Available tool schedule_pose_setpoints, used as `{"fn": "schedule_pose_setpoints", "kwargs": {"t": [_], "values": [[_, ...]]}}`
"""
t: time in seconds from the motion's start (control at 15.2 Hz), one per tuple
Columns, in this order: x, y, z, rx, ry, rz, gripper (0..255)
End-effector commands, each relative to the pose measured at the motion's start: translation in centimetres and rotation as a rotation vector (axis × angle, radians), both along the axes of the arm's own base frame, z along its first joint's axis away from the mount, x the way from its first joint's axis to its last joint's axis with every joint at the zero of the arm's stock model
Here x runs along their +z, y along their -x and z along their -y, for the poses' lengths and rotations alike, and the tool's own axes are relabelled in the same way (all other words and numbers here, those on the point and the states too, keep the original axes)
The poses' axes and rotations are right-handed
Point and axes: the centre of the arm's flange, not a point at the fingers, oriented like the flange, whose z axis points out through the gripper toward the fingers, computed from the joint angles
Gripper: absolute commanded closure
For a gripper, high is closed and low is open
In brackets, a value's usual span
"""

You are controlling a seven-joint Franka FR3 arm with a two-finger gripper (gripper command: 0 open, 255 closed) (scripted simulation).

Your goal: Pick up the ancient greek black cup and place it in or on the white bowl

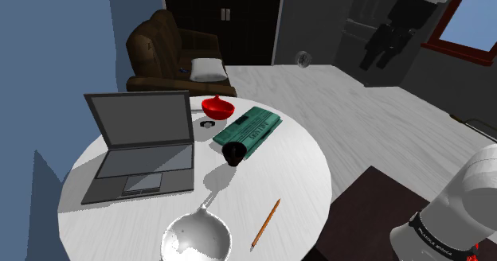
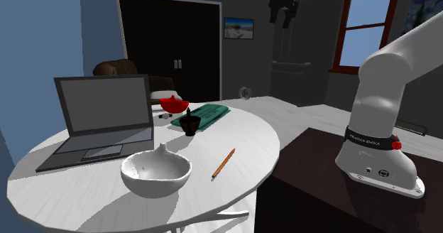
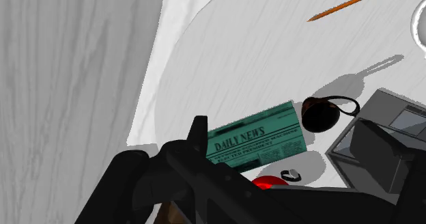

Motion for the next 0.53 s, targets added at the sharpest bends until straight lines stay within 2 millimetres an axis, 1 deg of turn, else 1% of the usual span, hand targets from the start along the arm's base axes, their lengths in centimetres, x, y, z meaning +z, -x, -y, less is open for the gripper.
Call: {"fn": "schedule_pose_setpoints", "kwargs": {"t": [0.0, 0.46], "values": [[0.0, 0.0, 0.0, 0.000, 0.000, 0.000, 0], [-4.8, -6.2, -6.3, -0.007, 0.038, -0.065, 0]]}}
